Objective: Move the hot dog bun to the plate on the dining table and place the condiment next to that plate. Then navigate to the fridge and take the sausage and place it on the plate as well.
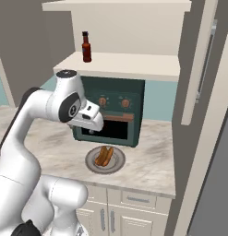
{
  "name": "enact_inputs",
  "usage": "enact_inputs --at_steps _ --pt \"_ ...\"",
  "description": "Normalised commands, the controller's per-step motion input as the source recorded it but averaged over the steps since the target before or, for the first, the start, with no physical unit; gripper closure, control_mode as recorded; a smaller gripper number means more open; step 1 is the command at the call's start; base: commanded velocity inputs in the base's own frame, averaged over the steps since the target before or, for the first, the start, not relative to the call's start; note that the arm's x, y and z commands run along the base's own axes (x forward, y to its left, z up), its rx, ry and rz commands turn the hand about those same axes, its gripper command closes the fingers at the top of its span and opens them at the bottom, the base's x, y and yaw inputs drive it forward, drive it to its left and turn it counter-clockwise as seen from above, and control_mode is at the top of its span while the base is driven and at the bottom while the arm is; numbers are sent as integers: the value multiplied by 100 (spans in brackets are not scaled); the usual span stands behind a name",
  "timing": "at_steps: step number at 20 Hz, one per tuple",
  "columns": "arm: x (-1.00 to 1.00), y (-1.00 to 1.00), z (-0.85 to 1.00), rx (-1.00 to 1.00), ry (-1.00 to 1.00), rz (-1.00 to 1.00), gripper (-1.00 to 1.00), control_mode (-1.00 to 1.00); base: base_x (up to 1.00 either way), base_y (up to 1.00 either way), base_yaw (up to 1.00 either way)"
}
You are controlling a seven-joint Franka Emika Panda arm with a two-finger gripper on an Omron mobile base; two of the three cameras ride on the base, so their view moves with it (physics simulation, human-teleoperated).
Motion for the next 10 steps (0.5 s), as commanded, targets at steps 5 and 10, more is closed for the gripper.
enact_inputs --at_steps 5,10 --pt "-10 -29 -41 0 9 -8 -100 -100 0 0 0" --pt "4 -7 -41 0 6 0 -100 -100 0 0 0"
